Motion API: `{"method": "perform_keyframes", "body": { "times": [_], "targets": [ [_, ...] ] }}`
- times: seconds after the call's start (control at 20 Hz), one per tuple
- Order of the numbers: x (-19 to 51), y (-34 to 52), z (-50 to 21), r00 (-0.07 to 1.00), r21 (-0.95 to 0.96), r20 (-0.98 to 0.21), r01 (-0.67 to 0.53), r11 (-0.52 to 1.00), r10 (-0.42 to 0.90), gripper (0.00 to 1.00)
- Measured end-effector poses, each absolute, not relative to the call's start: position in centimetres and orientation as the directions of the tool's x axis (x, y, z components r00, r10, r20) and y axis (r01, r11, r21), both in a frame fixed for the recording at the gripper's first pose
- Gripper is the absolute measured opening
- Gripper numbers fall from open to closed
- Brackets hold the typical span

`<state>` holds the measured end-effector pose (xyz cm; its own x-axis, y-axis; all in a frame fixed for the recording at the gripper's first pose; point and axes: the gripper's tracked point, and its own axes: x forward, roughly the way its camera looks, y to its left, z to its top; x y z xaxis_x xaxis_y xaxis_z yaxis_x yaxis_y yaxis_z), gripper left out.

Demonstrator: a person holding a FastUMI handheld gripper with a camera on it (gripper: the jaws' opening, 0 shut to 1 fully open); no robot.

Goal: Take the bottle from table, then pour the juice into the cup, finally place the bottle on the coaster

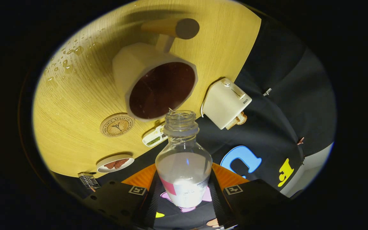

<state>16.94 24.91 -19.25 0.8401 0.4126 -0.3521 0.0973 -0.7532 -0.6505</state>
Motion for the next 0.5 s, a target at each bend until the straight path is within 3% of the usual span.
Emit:
{"method": "perform_keyframes", "body": {
  "times": [0.5],
  "targets": [
    [17.3,24.2,-20.4,0.820,-0.704,-0.372,0.056,-0.708,0.435,0.73]
  ]
}}
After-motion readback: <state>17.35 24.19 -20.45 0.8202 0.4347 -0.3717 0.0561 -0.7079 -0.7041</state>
